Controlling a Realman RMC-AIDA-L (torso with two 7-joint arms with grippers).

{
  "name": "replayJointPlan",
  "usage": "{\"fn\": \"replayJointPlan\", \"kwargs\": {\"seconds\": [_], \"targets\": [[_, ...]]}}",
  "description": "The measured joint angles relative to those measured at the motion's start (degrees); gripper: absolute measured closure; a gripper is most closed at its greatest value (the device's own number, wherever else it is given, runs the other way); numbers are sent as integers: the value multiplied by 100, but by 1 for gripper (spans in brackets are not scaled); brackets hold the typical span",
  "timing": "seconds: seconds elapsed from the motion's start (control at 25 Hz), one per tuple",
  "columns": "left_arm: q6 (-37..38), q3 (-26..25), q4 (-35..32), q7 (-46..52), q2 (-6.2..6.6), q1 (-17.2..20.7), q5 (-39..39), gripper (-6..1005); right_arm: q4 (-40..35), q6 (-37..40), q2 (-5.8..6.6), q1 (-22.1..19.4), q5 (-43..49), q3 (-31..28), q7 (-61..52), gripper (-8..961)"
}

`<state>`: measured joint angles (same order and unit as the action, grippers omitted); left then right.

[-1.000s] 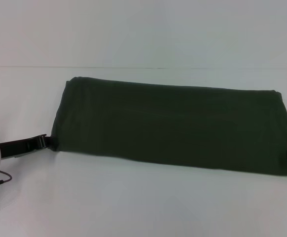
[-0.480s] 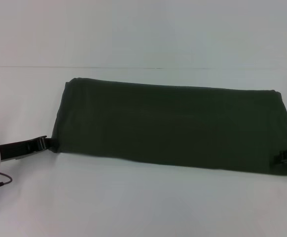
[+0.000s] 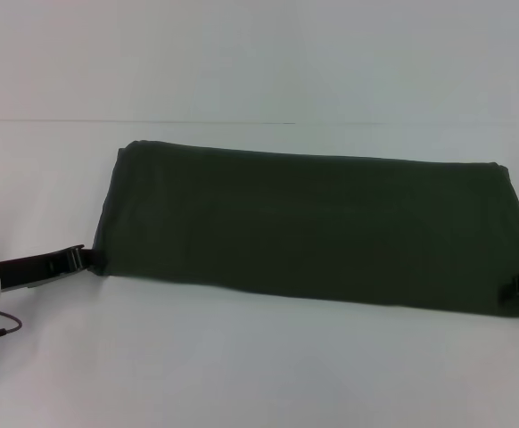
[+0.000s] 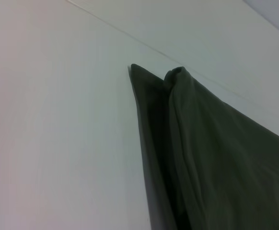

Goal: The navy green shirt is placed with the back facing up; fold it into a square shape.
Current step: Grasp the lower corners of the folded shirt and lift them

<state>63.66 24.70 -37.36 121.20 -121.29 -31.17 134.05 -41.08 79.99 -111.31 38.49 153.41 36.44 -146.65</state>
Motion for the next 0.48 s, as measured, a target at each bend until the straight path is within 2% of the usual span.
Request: {"fn": "replayJointPlan", "kwargs": {"seconds": [0.48], "targets": [[88,-17,0,0,16,-12,-3,944,12,29,18,-6,-14,-3,-6,559]]}}
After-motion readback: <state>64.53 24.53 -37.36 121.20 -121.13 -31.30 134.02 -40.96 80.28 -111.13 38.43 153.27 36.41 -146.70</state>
